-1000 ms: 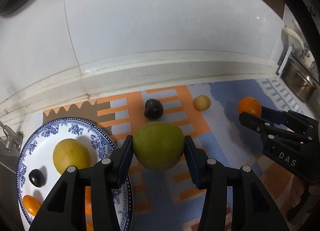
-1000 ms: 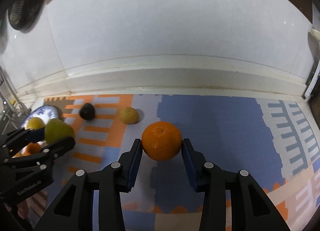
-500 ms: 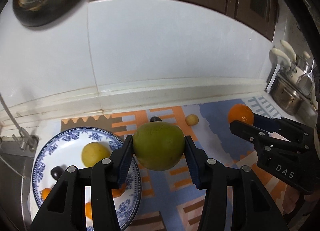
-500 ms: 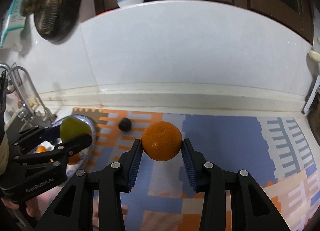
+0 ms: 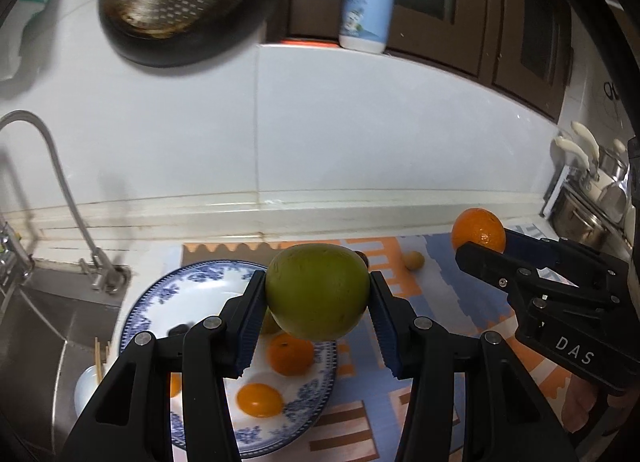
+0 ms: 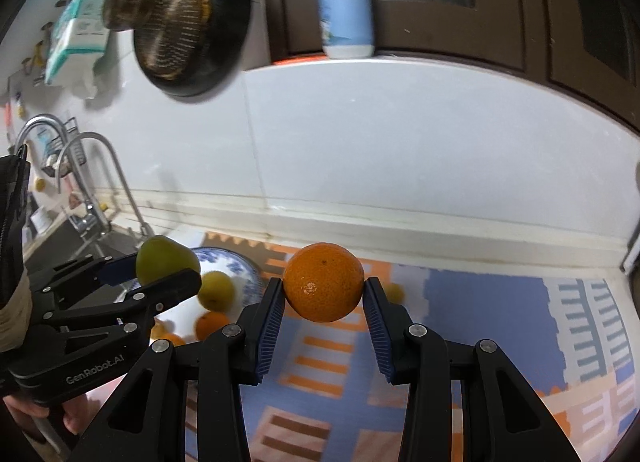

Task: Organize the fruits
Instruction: 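Grasp the green fruit with the left tool while the right tool grasps the orange, then carry both fruits onto the plate and open both tools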

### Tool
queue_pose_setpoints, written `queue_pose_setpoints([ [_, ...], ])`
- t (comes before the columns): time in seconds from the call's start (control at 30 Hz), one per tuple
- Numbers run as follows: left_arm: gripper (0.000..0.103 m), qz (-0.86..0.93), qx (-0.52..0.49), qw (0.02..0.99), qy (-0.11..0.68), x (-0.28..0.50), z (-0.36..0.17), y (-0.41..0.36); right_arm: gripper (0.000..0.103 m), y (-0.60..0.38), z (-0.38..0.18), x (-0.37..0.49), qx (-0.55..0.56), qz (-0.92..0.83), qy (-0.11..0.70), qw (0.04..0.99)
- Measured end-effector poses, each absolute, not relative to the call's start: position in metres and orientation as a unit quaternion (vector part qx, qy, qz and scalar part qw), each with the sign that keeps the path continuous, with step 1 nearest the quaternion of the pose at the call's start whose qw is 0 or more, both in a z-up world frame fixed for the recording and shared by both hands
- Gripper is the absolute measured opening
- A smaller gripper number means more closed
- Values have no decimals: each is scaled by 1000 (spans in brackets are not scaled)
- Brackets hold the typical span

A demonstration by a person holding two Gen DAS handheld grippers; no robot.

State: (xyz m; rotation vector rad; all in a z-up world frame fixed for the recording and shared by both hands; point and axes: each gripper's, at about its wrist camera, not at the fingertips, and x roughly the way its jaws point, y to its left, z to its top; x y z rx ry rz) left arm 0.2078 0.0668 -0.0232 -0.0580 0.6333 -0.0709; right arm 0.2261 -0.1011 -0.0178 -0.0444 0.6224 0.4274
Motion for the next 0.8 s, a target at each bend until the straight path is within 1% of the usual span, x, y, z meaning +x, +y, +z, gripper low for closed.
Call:
queue_pose_setpoints([
  [0.33, 49, 5, -29, 952, 305, 201, -19, 103, 42, -61, -15, 234, -32, 256, 306, 916],
  [0.8, 49, 51, -12, 939, 339, 204, -50, 150, 42, 0, -46, 250, -60, 320, 352, 877],
])
